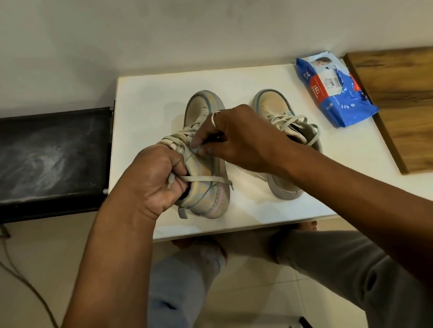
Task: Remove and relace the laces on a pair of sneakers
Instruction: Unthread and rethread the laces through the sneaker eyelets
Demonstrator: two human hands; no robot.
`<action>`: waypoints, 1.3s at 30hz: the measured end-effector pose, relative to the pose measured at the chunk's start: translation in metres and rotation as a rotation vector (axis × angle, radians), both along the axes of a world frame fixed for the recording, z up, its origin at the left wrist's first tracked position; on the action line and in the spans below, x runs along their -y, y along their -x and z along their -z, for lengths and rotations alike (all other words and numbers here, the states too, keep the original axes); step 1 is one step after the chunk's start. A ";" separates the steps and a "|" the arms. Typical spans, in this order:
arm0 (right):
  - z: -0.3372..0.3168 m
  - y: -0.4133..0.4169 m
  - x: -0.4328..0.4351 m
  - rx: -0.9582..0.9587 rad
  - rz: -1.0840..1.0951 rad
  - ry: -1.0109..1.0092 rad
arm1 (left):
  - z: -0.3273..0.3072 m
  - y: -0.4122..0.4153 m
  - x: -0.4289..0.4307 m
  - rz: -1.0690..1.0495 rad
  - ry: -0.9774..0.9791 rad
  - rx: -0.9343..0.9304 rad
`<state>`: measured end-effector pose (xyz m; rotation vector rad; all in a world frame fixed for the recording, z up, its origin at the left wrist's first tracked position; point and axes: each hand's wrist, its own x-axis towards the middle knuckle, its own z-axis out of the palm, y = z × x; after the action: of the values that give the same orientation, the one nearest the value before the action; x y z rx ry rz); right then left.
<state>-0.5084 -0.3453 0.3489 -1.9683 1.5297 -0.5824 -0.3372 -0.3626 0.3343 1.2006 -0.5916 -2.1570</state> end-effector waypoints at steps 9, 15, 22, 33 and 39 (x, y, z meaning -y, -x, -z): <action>-0.002 -0.007 -0.004 0.017 -0.083 0.088 | -0.003 0.004 -0.003 -0.032 -0.025 0.037; -0.002 -0.002 0.004 0.015 0.125 0.100 | 0.002 0.009 -0.002 -0.022 -0.017 0.133; -0.004 -0.001 0.004 0.015 0.106 0.036 | 0.003 0.012 -0.002 -0.045 -0.025 0.171; -0.005 0.006 0.003 -0.027 0.079 -0.034 | 0.003 0.012 -0.003 -0.084 -0.044 0.104; 0.002 -0.003 -0.003 0.006 0.046 0.021 | -0.003 0.006 -0.007 0.098 0.091 -0.016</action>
<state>-0.5050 -0.3420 0.3465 -1.9498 1.5754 -0.6254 -0.3430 -0.3552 0.3368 1.1260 -0.7478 -2.1927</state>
